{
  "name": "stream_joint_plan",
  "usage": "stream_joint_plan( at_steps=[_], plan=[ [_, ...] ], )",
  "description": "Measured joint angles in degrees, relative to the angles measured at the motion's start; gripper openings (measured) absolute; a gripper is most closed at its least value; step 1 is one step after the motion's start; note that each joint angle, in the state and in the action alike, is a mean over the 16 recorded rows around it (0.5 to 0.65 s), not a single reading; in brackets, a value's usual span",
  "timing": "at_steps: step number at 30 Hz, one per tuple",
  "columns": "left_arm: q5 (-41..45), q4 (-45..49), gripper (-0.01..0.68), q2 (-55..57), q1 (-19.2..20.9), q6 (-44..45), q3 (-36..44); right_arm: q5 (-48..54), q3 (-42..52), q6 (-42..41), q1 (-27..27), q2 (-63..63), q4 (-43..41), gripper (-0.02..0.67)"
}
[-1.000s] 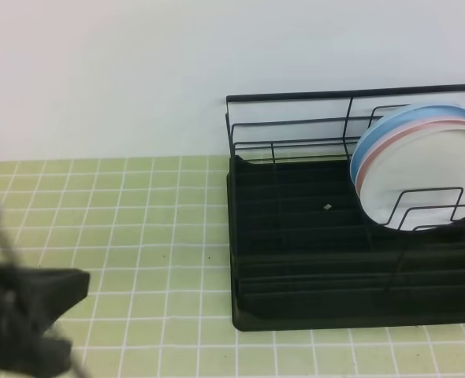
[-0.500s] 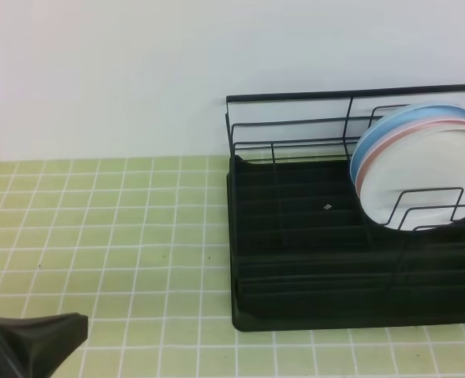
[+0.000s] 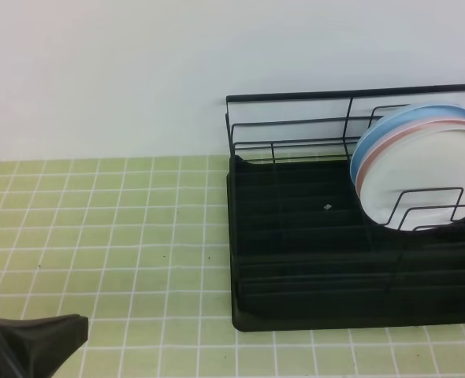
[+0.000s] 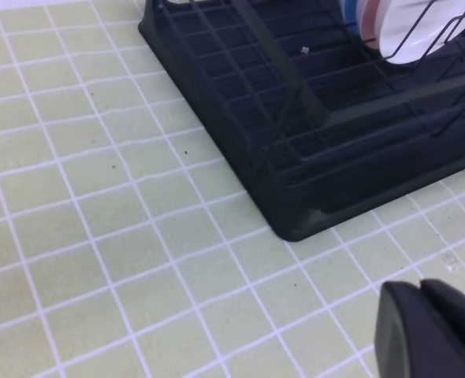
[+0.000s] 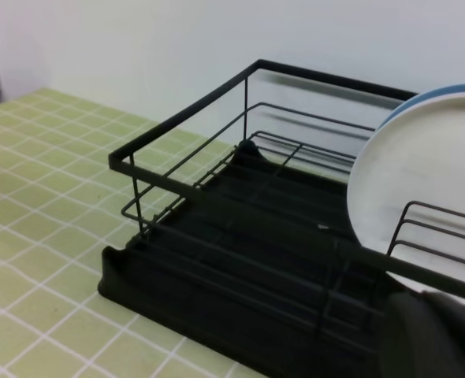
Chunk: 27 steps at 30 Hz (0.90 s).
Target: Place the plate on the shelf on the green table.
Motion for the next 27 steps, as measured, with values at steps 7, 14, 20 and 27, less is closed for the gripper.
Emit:
stream_joint_plan(
  at_steps=[7, 14, 20, 27],
  plan=[
    [-1.3, 0.5, -0.002, 0.0, 0.0, 0.0, 0.4, 0.6, 0.0, 0.0, 0.0, 0.0, 0.0, -0.002],
    [-8.2, 3.2, -0.002, -2.4, 0.6, -2.9, 3.5, 0.6, 0.0, 0.0, 0.0, 0.0, 0.0, -0.002],
    [-15.2, 6.2, -0.002, -8.9, 3.8, -6.3, 9.7, 0.6, 0.0, 0.0, 0.0, 0.0, 0.0, -0.002],
    [-18.2, 9.3, -0.002, -20.9, 10.2, -10.3, 18.8, 0.6, 0.0, 0.0, 0.0, 0.0, 0.0, -0.002]
  ],
)
